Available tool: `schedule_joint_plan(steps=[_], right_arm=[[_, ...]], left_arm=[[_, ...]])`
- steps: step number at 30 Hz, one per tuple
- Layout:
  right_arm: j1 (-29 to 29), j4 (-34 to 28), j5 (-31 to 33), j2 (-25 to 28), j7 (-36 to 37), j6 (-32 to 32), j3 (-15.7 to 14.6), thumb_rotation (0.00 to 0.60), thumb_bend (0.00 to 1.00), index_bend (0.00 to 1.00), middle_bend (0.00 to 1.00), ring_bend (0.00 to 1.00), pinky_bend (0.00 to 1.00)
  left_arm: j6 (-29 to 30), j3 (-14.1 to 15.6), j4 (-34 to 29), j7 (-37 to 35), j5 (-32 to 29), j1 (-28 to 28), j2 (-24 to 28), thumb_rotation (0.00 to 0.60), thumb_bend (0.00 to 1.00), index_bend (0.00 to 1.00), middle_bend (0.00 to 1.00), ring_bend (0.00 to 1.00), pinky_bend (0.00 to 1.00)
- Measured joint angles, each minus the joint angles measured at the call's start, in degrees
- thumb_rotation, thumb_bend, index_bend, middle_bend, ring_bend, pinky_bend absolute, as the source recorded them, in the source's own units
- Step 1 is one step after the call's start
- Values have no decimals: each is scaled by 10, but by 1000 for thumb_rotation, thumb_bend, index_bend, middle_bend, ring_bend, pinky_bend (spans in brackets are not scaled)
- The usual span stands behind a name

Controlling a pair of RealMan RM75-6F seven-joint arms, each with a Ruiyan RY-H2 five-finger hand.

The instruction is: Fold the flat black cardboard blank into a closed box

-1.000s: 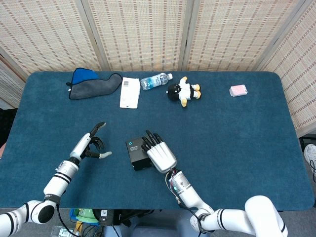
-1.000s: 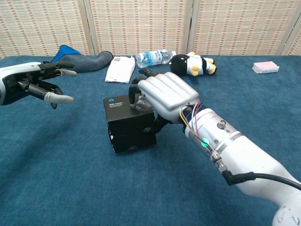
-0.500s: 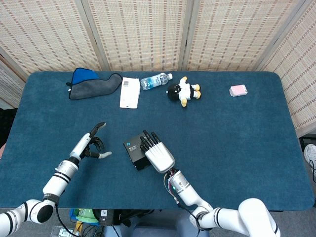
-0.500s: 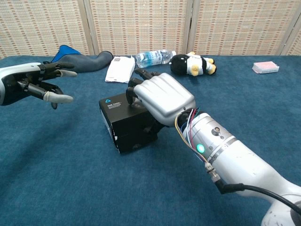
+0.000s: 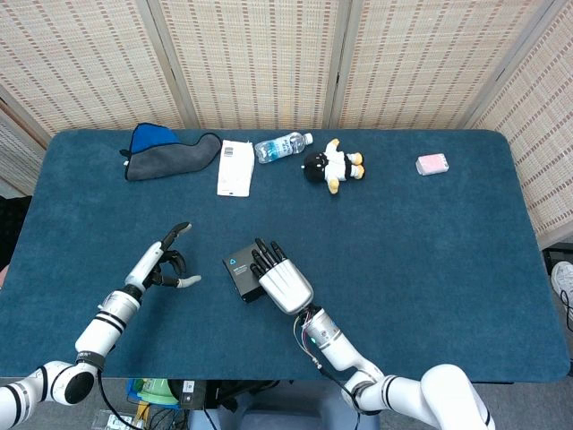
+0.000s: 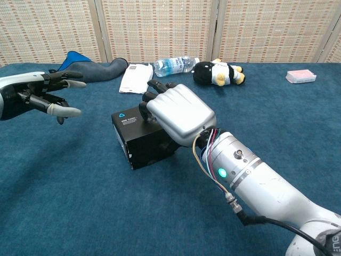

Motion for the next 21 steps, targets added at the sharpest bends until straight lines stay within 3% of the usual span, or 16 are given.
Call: schedule_joint_plan(steps=[14, 19, 21], right_arm=[[-3, 19, -14, -10, 20, 5, 7, 600, 212, 434, 250, 123, 229], [-12, -36, -3, 12, 23, -1, 15, 600, 198, 160, 171, 117, 230], [-16, -72, 6, 27, 20, -6, 20, 600, 196, 114, 151, 107, 230]], left_arm=[[1, 4, 4, -5, 8, -3, 4, 600, 140, 0, 0, 547, 544], [13, 6, 8, 12, 11, -1, 5, 600, 140, 0, 0, 533, 544], [17, 6, 9, 19, 10, -1, 7, 600, 140, 0, 0, 523, 544]])
